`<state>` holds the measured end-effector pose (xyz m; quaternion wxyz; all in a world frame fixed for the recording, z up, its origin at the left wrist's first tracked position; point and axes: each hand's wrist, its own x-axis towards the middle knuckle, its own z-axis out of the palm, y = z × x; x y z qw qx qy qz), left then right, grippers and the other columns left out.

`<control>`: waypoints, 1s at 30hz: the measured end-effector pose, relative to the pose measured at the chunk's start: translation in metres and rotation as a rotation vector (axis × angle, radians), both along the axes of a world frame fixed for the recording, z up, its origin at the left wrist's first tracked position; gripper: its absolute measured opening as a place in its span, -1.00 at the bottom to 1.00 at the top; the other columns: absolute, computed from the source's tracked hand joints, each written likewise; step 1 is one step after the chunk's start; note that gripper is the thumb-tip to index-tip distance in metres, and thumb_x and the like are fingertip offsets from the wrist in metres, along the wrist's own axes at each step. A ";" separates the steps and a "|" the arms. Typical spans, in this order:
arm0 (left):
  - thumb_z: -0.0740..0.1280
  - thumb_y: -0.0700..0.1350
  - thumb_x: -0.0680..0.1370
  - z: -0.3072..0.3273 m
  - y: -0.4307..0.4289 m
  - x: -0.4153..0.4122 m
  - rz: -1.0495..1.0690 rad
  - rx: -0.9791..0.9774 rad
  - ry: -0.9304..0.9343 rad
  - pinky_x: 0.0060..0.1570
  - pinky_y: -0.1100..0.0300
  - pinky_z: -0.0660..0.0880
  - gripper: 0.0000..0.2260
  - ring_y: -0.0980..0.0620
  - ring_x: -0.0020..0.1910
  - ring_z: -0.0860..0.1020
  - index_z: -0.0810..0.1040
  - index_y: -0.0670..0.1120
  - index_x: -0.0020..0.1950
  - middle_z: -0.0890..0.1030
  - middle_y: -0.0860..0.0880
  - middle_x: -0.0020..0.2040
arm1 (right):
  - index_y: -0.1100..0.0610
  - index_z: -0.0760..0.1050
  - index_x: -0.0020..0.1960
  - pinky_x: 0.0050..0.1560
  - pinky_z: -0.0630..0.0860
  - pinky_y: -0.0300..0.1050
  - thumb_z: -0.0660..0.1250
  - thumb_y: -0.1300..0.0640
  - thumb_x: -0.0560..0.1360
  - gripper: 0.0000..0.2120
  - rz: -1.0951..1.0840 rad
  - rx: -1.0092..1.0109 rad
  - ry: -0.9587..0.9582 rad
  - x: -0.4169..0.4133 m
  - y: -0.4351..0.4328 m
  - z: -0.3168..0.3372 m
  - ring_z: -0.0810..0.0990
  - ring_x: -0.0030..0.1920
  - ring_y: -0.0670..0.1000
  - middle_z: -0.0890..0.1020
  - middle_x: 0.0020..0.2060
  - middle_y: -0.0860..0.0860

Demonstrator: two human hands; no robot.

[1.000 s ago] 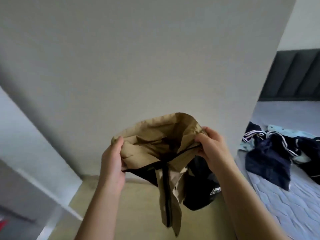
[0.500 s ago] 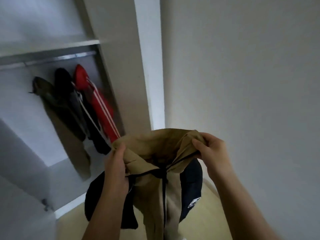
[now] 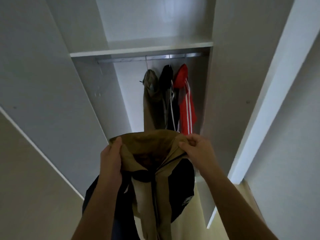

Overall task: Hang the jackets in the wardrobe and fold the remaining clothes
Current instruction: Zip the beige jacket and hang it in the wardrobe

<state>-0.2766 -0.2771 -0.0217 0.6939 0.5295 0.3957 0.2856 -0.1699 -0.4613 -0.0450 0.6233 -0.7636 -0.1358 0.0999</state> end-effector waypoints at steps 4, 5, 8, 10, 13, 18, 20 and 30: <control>0.26 0.02 0.59 0.016 0.026 0.017 0.043 0.026 -0.052 -0.01 0.07 0.53 -0.82 -0.03 -0.10 0.58 0.56 -0.06 -0.07 0.60 -0.09 -0.06 | 0.04 0.54 -0.02 0.16 0.56 0.07 0.37 0.12 0.52 -0.95 0.101 -0.015 -0.038 0.040 0.031 0.009 0.63 -0.01 0.04 0.64 -0.08 0.00; 0.26 0.01 0.59 0.018 0.033 0.022 0.047 0.034 -0.079 -0.05 0.08 0.54 -0.82 -0.03 -0.13 0.58 0.55 -0.05 -0.11 0.60 -0.09 -0.10 | 0.03 0.52 -0.02 0.15 0.56 0.07 0.36 0.12 0.52 -0.95 0.121 -0.013 -0.037 0.049 0.039 0.010 0.63 -0.01 0.04 0.64 -0.07 0.00; 0.28 -0.02 0.58 0.025 0.050 0.038 0.079 0.018 -0.113 -0.11 0.09 0.55 -0.83 -0.03 -0.19 0.58 0.54 -0.07 -0.14 0.60 -0.09 -0.16 | 0.03 0.49 -0.01 0.11 0.59 0.07 0.33 0.12 0.54 -0.96 0.173 -0.005 -0.018 0.072 0.063 0.011 0.62 0.02 0.07 0.62 -0.03 0.03; 0.28 -0.02 0.59 0.024 0.067 0.052 0.105 -0.001 -0.118 -0.14 0.11 0.54 -0.82 -0.02 -0.20 0.58 0.53 -0.08 -0.15 0.59 -0.07 -0.18 | 0.02 0.47 -0.05 0.02 0.63 0.04 0.32 0.15 0.54 -0.95 0.194 0.016 0.021 0.085 0.080 0.011 0.62 0.00 0.09 0.60 -0.05 0.05; 0.28 0.00 0.59 0.014 0.097 0.075 0.090 -0.024 -0.118 -0.07 0.08 0.54 -0.81 -0.05 -0.15 0.59 0.53 -0.08 -0.14 0.60 -0.08 -0.14 | 0.03 0.46 -0.04 0.04 0.62 0.06 0.32 0.14 0.54 -0.96 0.213 -0.002 0.078 0.109 0.110 0.005 0.61 0.00 0.08 0.59 -0.04 0.07; 0.27 0.00 0.59 -0.005 0.168 0.120 0.072 -0.029 -0.094 -0.18 0.13 0.52 -0.81 -0.02 -0.18 0.57 0.52 -0.06 -0.17 0.58 -0.06 -0.15 | 0.01 0.43 -0.04 0.02 0.60 0.00 0.29 0.20 0.54 -0.90 0.283 -0.124 0.123 0.157 0.180 -0.004 0.58 -0.09 0.03 0.56 -0.09 0.04; 0.28 -0.02 0.58 -0.008 0.202 0.139 0.069 -0.040 -0.100 -0.16 0.12 0.52 -0.82 -0.02 -0.16 0.58 0.54 -0.06 -0.16 0.60 -0.08 -0.13 | 0.01 0.41 -0.06 -0.14 0.56 -0.13 0.28 0.21 0.54 -0.90 0.302 -0.183 0.137 0.179 0.215 -0.008 0.55 -0.16 -0.02 0.55 -0.14 0.02; 0.25 -0.02 0.60 -0.024 0.329 0.207 -0.073 -0.005 -0.021 0.08 -0.02 0.55 -0.81 -0.11 -0.01 0.63 0.61 -0.08 -0.03 0.66 -0.12 -0.04 | 0.05 0.37 -0.08 -0.14 0.40 -0.16 0.32 0.07 0.50 -0.88 0.444 -0.542 -0.031 0.277 0.356 -0.031 0.48 -0.13 -0.02 0.46 -0.16 -0.04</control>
